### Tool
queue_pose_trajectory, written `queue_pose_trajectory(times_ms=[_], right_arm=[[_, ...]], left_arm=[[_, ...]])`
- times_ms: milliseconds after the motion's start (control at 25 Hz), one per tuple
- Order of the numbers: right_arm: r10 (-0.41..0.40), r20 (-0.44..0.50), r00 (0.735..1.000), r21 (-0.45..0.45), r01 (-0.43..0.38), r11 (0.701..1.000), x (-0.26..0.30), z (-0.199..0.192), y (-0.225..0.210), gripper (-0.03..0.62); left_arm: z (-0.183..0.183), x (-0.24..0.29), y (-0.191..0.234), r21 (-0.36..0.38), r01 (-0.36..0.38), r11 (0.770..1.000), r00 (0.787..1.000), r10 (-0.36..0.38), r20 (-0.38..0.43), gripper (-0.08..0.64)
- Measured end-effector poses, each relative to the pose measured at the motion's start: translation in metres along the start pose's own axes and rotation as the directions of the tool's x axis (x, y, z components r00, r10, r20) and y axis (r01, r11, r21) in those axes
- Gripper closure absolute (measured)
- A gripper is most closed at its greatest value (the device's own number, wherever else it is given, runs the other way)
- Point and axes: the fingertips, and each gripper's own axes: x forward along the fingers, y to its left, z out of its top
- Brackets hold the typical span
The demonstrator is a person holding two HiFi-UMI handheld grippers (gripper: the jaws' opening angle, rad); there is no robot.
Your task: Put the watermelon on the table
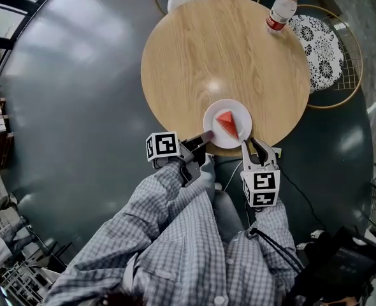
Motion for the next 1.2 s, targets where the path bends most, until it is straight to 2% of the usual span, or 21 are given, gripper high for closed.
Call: queue_pose_trajectory(times_ms=[80,120,200,280,400,560,760,840,1000,1200], right_arm=[[0.035,-0.007,0.999,-0.177,-0.035,0.984,-0.005,0.006,0.022,0.523],[0.054,-0.017,0.998,-0.268,-0.056,0.962,-0.007,0.006,0.034,0.523],[0.084,-0.044,0.995,-0.436,-0.095,0.895,-0.007,0.003,0.054,0.523],[0.095,-0.071,0.993,-0.550,-0.118,0.826,-0.003,-0.001,0.070,0.523],[0.080,-0.087,0.993,-0.661,-0.117,0.741,0.007,-0.008,0.083,0.523],[0.056,-0.095,0.994,-0.763,-0.109,0.637,0.017,-0.013,0.091,0.523],[-0.013,-0.102,0.995,-0.832,-0.078,0.549,0.023,-0.015,0.089,0.527],[-0.033,-0.113,0.993,-0.842,-0.078,0.534,0.024,-0.014,0.088,0.550],[-0.026,-0.141,0.990,-0.816,-0.101,0.569,0.024,-0.014,0.086,0.551],[-0.033,-0.147,0.989,-0.811,-0.101,0.577,0.026,-0.016,0.085,0.551]], left_arm=[[0.000,0.001,0.000,-0.001,-0.003,1.000,1.000,0.003,-0.001,0.538],[0.000,0.002,0.000,-0.002,-0.004,1.000,1.000,0.004,-0.001,0.538],[0.000,0.003,0.000,-0.001,-0.006,1.000,1.000,0.006,-0.003,0.539],[0.001,0.003,0.000,0.001,-0.007,1.000,1.000,0.007,-0.006,0.538],[0.001,0.004,0.000,0.001,-0.008,1.000,1.000,0.008,-0.008,0.538],[0.000,0.003,0.000,0.006,-0.006,1.000,1.000,0.006,-0.012,0.538],[0.000,0.003,0.000,0.016,-0.015,1.000,1.000,0.015,-0.017,0.538],[0.000,0.004,0.000,0.015,-0.017,1.000,1.000,0.017,-0.020,0.538],[0.000,0.005,0.000,0.015,-0.028,1.000,1.000,0.028,-0.012,0.538],[0.000,0.007,-0.002,0.073,-0.075,0.994,0.997,0.078,-0.031,0.537]])
